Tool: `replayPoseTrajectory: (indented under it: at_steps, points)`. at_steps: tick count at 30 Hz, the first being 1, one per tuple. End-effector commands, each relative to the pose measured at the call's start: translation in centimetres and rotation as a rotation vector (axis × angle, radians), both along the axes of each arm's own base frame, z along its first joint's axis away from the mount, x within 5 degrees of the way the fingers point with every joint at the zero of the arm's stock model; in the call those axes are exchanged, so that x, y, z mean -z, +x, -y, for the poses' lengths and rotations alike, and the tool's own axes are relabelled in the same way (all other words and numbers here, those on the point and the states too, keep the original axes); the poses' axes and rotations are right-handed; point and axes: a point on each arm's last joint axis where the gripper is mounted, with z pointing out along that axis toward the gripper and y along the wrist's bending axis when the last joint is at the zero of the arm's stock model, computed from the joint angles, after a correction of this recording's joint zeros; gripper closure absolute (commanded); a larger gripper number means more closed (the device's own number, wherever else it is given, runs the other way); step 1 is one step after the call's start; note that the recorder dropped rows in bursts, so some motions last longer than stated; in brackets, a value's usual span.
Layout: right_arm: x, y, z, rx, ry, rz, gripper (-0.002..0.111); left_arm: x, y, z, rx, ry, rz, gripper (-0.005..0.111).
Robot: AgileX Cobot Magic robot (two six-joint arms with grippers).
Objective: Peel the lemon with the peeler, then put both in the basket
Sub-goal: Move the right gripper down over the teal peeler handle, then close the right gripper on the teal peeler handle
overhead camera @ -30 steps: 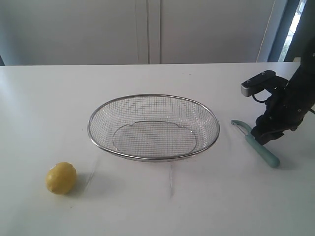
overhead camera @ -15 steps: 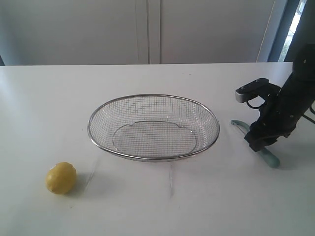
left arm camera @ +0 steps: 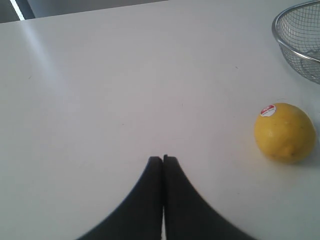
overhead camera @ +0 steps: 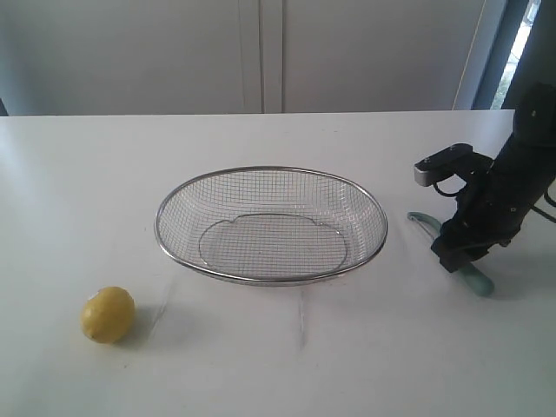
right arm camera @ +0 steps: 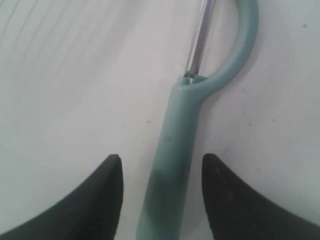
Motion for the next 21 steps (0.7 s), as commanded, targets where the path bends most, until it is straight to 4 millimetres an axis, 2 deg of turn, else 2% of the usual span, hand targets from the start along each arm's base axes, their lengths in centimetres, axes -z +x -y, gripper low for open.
replayPoseTrajectory:
  at_steps: [1,14,21]
  points:
    - [0.04,0.02,0.04,-0.009,-0.003,0.0,0.061,0.08,-0.01,0.0,-0.002,-0.005,0.004,0.107]
    - [0.11,0.01,0.04,-0.009,-0.003,-0.004,0.061,0.08,-0.01,0.0,-0.002,-0.005,0.004,0.107]
    - [0.78,-0.05,0.03,-0.01,-0.003,-0.033,0.062,0.08,-0.01,0.0,-0.002,-0.005,0.004,0.107]
